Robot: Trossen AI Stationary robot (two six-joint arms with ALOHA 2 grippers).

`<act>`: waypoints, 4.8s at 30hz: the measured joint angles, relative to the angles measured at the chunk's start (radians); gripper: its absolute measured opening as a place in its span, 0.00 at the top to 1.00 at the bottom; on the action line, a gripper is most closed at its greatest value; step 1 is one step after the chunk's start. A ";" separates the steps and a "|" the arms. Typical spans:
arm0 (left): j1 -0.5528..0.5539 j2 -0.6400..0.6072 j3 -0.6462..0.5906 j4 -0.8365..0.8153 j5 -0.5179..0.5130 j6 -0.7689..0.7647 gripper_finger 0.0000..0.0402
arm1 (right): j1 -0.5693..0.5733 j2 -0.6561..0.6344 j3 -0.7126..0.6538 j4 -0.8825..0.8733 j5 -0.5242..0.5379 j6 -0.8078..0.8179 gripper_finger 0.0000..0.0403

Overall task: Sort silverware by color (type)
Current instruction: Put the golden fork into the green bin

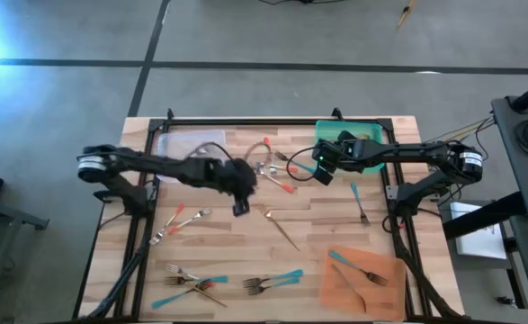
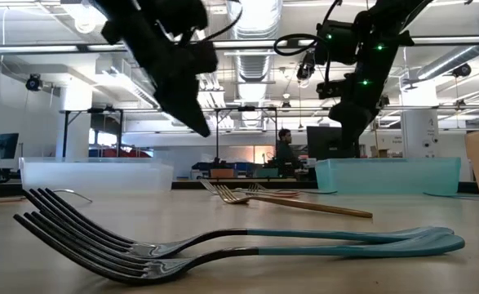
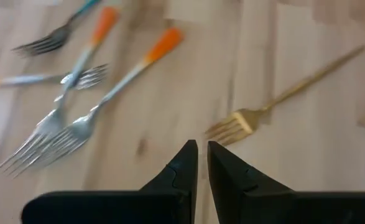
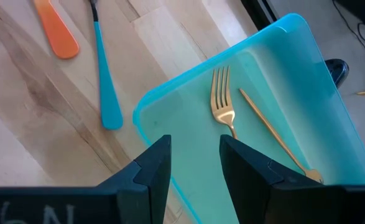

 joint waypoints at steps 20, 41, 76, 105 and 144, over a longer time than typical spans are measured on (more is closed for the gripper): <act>-0.225 0.238 0.149 0.110 -0.009 0.249 0.76 | 0.000 0.000 0.000 0.015 0.000 0.000 0.68; -0.194 0.393 0.158 0.196 -0.010 0.412 0.76 | 0.000 0.000 0.000 0.019 0.000 0.000 0.68; -0.129 0.466 0.212 0.176 0.010 0.290 0.85 | 0.000 0.000 0.000 0.041 0.000 0.000 0.68; -0.271 0.452 0.562 -0.513 -0.001 -0.076 1.00 | 0.000 0.000 0.000 0.162 0.000 -0.008 0.68; -0.098 0.006 -0.240 1.040 -0.298 0.046 1.00 | -0.041 -0.357 -0.551 1.358 -0.533 0.310 0.68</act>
